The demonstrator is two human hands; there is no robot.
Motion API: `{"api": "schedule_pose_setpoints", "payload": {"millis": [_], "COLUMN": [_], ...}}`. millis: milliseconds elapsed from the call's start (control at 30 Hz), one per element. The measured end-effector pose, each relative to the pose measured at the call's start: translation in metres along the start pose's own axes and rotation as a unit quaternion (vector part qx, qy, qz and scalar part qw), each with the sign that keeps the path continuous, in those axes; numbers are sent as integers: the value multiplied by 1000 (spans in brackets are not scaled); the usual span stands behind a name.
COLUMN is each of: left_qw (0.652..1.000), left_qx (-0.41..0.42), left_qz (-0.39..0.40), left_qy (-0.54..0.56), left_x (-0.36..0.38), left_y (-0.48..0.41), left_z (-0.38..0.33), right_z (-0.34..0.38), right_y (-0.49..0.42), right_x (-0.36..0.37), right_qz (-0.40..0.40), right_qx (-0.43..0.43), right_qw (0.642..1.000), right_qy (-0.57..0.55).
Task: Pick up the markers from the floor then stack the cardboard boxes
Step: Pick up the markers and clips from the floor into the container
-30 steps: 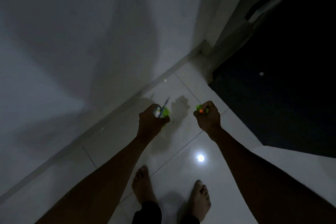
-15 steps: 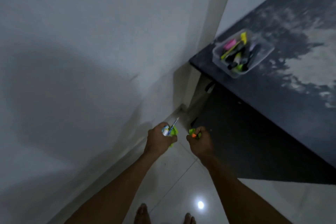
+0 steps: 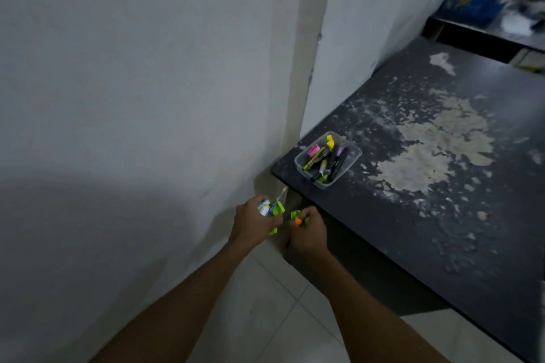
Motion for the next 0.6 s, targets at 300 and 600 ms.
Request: {"api": "schedule_pose_setpoints", "payload": {"millis": [300,600], "left_qw": [998,997], "left_qx": [54,54], "left_qz": [16,43], "left_qy": [-4,-20], "left_x": [-6,4], "left_y": [-24,-61], "left_z": [-68,-106], "right_z": [57,80], "right_y": [-26,-68], "right_x": [-44,-78], "right_qz": [-31,-103], "right_qx": [24,81], "right_qw": [999,989], "right_qy": [-27,-72]}}
Point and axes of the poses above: each hand's wrist, its own y-axis away from the middle knuckle, its own x-axis out of the palm, z = x × y, the point moved 7 cm from there along -y, towards the middle knuckle, and after that the axes turned 5 degrees about y, right-handed, at the moved point
